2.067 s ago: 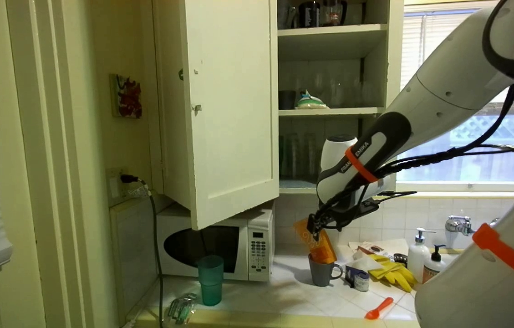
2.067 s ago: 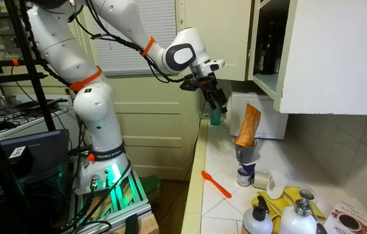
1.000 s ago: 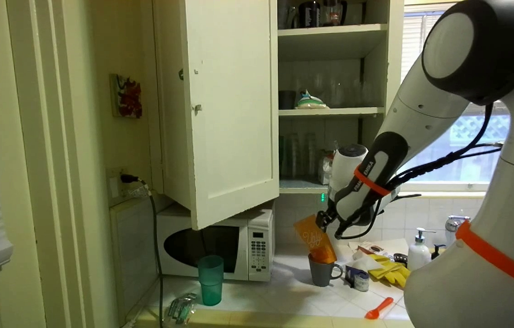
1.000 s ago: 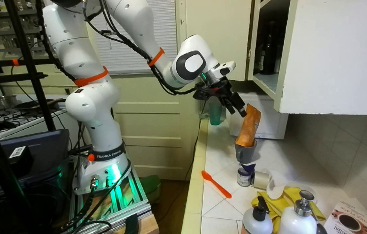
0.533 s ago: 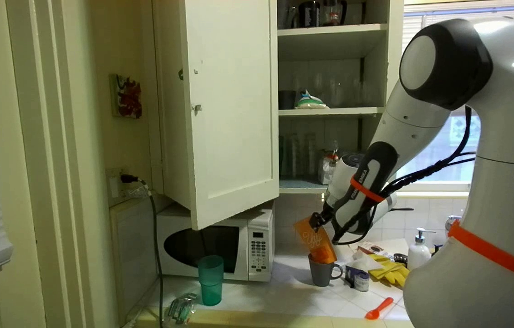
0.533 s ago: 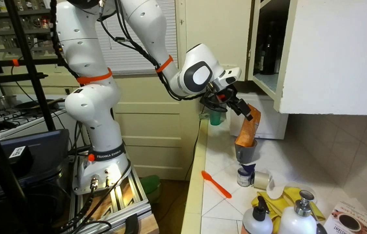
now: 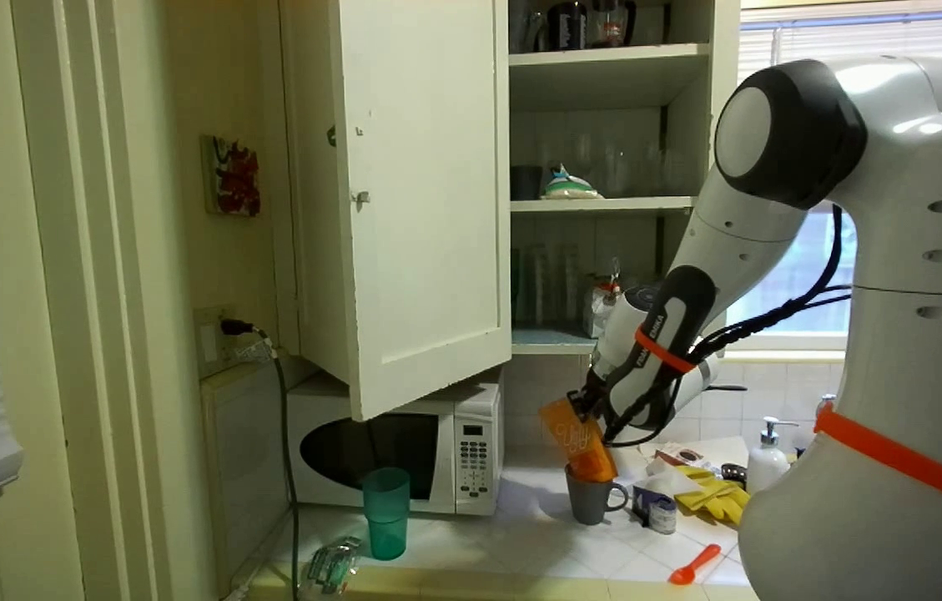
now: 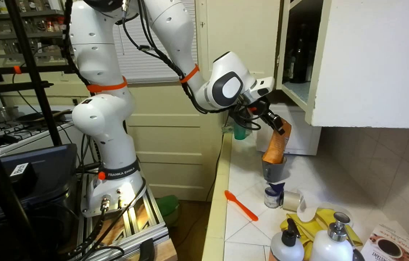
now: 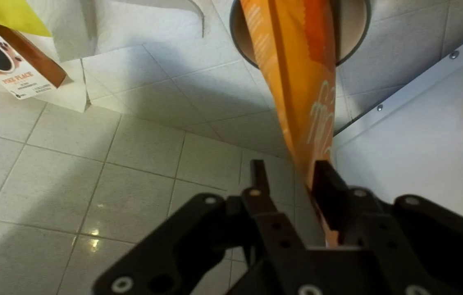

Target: Put the orange sachet in the cabinet

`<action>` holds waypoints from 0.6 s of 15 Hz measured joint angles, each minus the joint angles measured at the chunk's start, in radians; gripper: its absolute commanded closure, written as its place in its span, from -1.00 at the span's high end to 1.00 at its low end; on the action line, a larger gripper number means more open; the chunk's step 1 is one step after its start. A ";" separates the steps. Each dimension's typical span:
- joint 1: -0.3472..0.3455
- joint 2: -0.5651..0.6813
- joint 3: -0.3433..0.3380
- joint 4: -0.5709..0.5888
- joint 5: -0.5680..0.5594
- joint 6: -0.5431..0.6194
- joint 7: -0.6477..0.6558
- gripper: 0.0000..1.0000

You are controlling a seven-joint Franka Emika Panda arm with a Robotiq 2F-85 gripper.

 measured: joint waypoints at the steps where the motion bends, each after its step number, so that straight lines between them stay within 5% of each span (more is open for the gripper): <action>1: 0.001 0.004 0.001 0.001 0.002 0.000 0.003 -1.00; 9: 0.015 -0.025 0.022 -0.007 0.005 0.000 0.055 -0.99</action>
